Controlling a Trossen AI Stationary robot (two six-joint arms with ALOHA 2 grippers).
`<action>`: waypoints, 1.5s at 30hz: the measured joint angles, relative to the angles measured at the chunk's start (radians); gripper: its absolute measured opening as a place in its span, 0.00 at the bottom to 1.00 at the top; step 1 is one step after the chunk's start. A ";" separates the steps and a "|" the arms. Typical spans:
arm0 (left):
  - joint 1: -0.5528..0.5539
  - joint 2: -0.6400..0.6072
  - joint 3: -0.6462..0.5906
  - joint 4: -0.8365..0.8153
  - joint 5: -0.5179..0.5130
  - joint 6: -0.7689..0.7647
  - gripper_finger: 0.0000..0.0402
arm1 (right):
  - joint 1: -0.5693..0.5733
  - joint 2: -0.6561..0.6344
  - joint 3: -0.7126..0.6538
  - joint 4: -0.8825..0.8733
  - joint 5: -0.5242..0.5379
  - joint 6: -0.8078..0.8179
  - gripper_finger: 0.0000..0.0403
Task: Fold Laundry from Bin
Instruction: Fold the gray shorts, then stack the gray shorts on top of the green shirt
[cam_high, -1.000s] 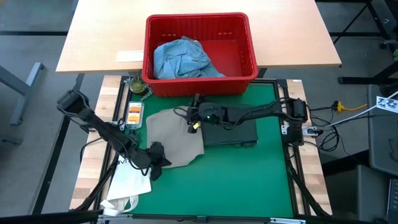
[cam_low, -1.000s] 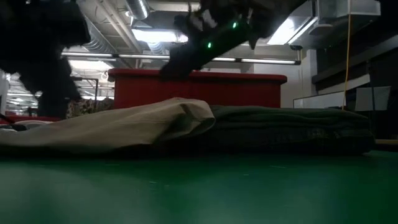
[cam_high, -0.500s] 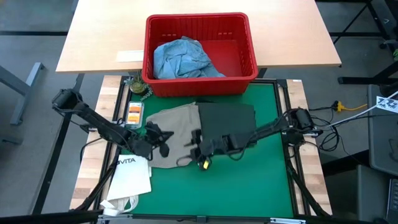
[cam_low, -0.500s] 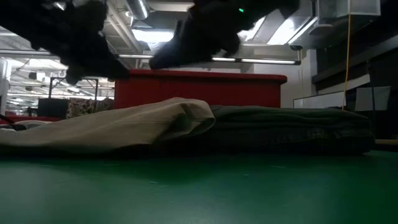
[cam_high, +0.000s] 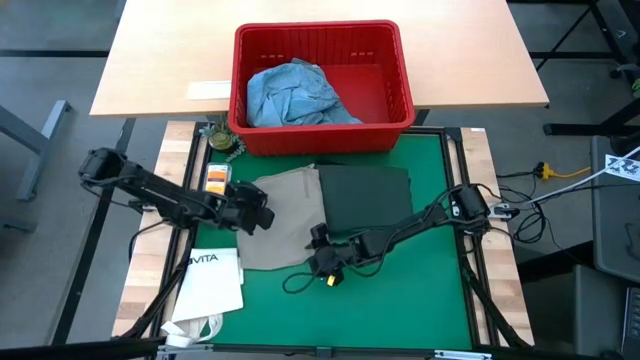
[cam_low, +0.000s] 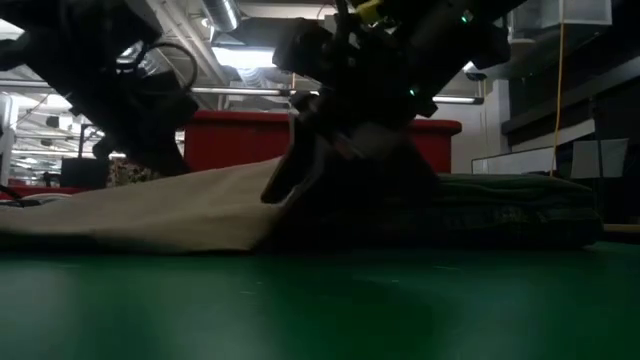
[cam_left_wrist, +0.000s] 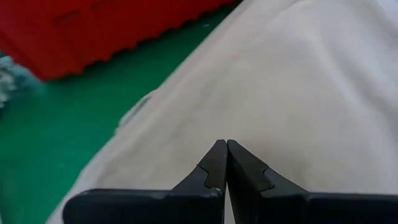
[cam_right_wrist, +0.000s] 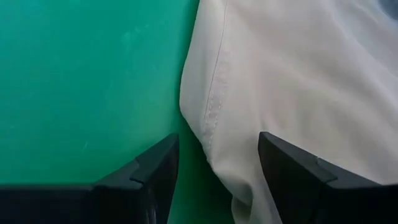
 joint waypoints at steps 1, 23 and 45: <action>0.011 0.000 0.000 -0.010 0.004 0.000 0.01 | 0.000 0.000 0.000 -0.006 0.000 0.005 0.55; 0.228 -0.028 0.000 -0.148 -0.016 0.038 0.00 | 0.001 -0.049 0.000 -0.028 -0.062 0.026 0.55; 0.061 -0.268 0.002 -0.123 0.061 0.140 0.00 | -0.226 -0.391 0.001 -0.378 -0.172 0.376 0.55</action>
